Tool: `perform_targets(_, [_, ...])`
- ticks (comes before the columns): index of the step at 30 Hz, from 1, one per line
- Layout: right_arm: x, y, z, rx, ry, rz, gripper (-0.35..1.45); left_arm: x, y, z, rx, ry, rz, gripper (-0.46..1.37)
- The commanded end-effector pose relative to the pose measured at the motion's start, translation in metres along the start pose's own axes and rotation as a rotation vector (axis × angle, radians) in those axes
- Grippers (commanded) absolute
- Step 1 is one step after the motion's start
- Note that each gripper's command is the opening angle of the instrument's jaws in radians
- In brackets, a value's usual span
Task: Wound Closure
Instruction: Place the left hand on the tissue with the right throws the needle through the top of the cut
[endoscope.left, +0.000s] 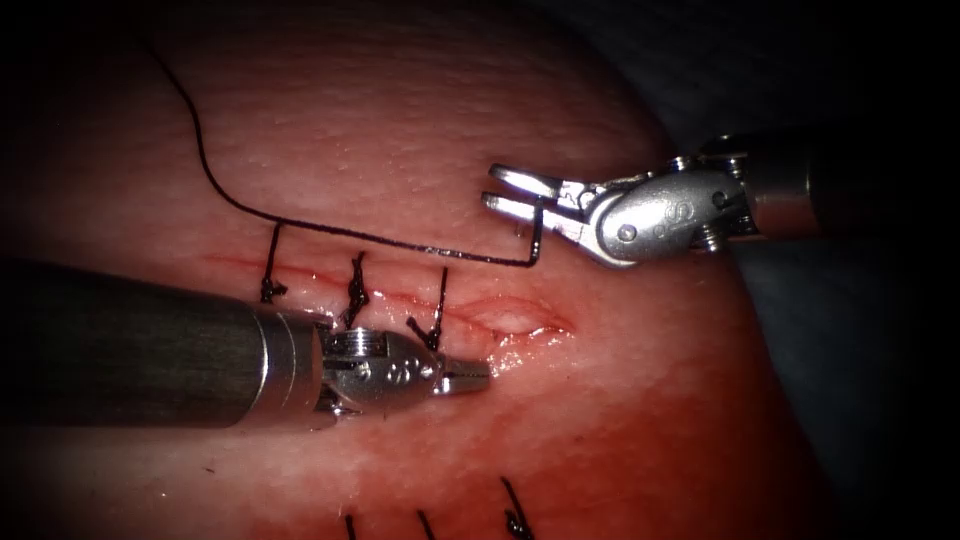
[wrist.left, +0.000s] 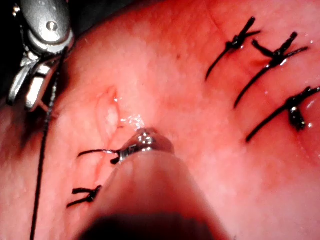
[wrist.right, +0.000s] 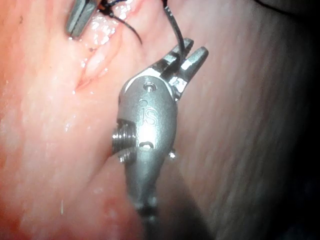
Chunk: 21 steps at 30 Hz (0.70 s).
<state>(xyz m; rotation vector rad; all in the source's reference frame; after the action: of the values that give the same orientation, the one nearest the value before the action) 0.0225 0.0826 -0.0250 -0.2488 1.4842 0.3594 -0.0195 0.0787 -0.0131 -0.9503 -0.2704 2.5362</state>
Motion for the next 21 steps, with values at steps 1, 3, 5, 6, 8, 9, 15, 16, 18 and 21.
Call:
perform_targets(1, [-0.0001, -0.0001, -0.0001, -0.004, -0.005, 0.023, -0.35, 0.0000, 0.0000, 0.0000, -0.005, 0.000, 0.000, -0.35])
perform_targets(3, [-0.0001, 0.0002, 0.0000, -0.006, -0.009, 0.042, -0.35, 0.0000, 0.0000, -0.0001, -0.006, 0.000, 0.000, -0.35])
perform_targets(5, [-0.0001, 0.0005, 0.0002, -0.008, -0.013, 0.067, -0.35, -0.0001, 0.0000, -0.0001, -0.006, 0.000, 0.001, -0.35])
perform_targets(6, [-0.0001, 0.0006, 0.0003, -0.009, -0.014, 0.074, -0.35, -0.0001, 0.0000, -0.0001, -0.006, 0.000, 0.001, -0.35])
perform_targets(8, [0.0000, 0.0010, 0.0005, -0.010, -0.020, 0.100, -0.35, -0.0002, 0.0000, -0.0002, -0.007, 0.000, 0.002, -0.35])
perform_targets(9, [0.0001, 0.0011, 0.0006, -0.013, -0.020, 0.114, -0.35, -0.0002, 0.0000, -0.0002, -0.007, 0.000, 0.002, -0.35])
perform_targets(15, [0.0006, 0.0024, 0.0012, -0.034, -0.020, 0.155, -0.35, -0.0002, 0.0000, -0.0002, -0.007, 0.000, 0.002, -0.35])
perform_targets(16, [0.0007, 0.0026, 0.0012, -0.034, -0.021, 0.156, -0.35, -0.0002, 0.0000, -0.0002, -0.008, 0.000, 0.002, -0.35])
perform_targets(18, [0.0009, 0.0029, 0.0014, -0.038, -0.022, 0.159, -0.35, -0.0002, 0.0000, -0.0003, -0.008, 0.000, 0.002, -0.35])
perform_targets(21, [0.0010, 0.0030, 0.0016, -0.043, -0.022, 0.172, -0.35, -0.0002, 0.0000, -0.0003, -0.008, 0.000, 0.002, -0.35])
